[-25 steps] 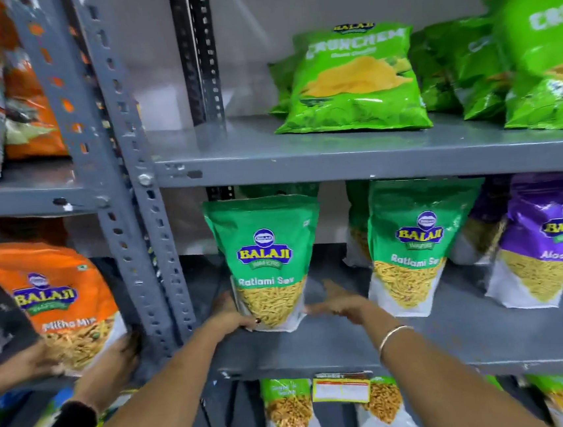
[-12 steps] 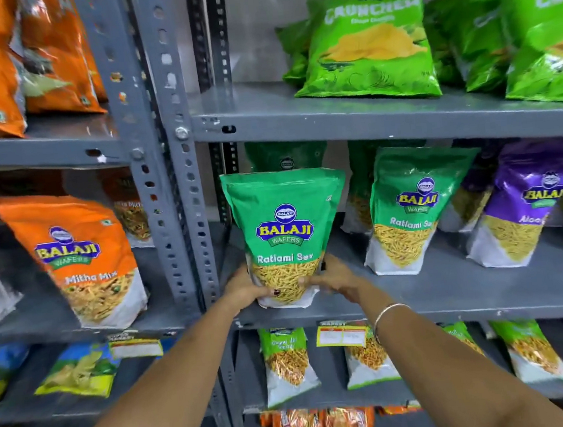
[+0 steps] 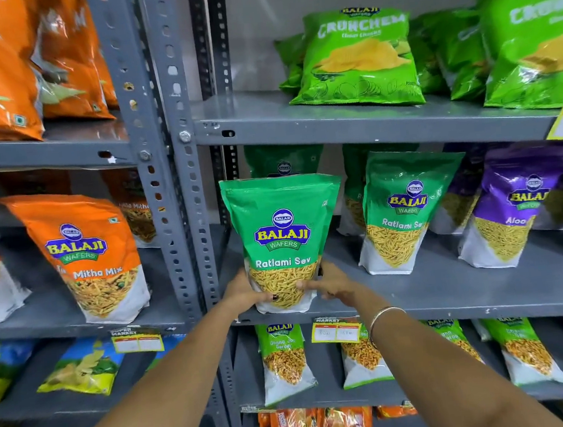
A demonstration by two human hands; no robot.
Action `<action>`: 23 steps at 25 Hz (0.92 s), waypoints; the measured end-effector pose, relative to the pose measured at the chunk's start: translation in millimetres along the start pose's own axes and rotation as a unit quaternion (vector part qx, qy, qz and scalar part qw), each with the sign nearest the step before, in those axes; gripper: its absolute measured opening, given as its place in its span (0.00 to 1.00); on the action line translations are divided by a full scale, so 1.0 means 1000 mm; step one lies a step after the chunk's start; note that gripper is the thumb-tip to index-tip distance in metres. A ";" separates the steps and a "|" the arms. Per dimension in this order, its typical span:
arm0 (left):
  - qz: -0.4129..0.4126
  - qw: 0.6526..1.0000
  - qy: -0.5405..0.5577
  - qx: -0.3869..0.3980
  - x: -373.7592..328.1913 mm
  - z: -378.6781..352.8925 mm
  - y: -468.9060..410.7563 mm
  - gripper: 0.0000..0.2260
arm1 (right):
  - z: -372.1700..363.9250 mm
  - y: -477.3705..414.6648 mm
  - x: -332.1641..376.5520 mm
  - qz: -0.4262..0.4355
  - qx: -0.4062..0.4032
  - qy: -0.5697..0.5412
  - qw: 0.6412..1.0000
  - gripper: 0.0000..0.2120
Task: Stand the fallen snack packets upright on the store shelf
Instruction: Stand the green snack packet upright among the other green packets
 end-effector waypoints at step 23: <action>-0.004 0.997 0.066 0.046 -0.140 -0.220 -0.085 0.40 | 0.247 -0.030 -0.147 -0.025 -0.061 -0.080 0.995 0.32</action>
Point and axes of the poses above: each hand's wrist, its own y-axis away from the middle knuckle, its own z-axis out of the back of the hand, x = y × z, the point moved 7 cm from there along -y, towards the middle knuckle, and after that the axes turned 6 degrees about y, right-handed, at the moved point
